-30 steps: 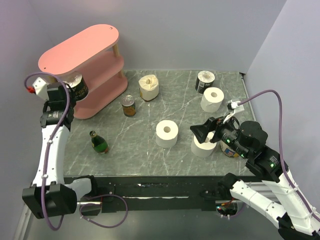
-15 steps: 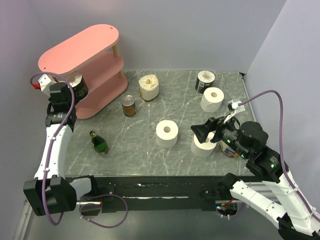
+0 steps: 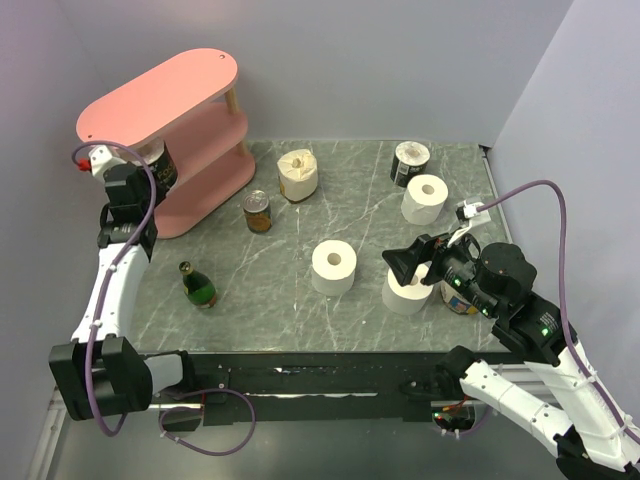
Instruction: Place and organize the paper towels onto the shelf
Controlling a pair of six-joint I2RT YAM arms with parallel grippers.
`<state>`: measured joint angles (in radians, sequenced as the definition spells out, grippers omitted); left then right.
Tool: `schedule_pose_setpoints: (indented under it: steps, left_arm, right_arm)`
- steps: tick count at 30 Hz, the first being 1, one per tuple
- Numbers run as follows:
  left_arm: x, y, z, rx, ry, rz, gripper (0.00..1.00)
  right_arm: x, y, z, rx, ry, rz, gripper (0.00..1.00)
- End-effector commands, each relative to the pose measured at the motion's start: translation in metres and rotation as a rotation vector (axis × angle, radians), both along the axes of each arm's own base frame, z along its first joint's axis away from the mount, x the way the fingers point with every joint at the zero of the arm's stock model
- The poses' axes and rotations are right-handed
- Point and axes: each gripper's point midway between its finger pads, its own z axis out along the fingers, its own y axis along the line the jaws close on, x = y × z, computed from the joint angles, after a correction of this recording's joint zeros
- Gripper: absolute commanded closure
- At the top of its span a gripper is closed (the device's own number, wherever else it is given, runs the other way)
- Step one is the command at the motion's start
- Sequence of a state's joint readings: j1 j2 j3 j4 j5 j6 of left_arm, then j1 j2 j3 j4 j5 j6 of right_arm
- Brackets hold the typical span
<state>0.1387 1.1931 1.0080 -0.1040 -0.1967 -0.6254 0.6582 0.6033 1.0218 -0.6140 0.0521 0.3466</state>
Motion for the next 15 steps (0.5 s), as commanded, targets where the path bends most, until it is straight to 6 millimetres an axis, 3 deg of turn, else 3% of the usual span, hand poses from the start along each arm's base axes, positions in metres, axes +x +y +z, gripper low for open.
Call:
schedule_pose_setpoints:
  steps: [1, 8, 15]
  left_arm:
    - [-0.003, 0.002, 0.020, 0.021, -0.070, 0.005, 0.99]
    - [-0.030, 0.017, 0.028, -0.096, -0.077, 0.075, 0.99]
    - [-0.030, 0.030, 0.021, -0.288, -0.112, 0.043, 0.99]
  right_arm:
    - [0.000, -0.004, 0.019, 0.036, -0.063, -0.014, 0.01]
    - [-0.002, -0.006, 0.019, 0.041, -0.069, -0.017, 0.01]
    - [-0.004, -0.008, 0.021, 0.046, -0.086, -0.016, 0.00]
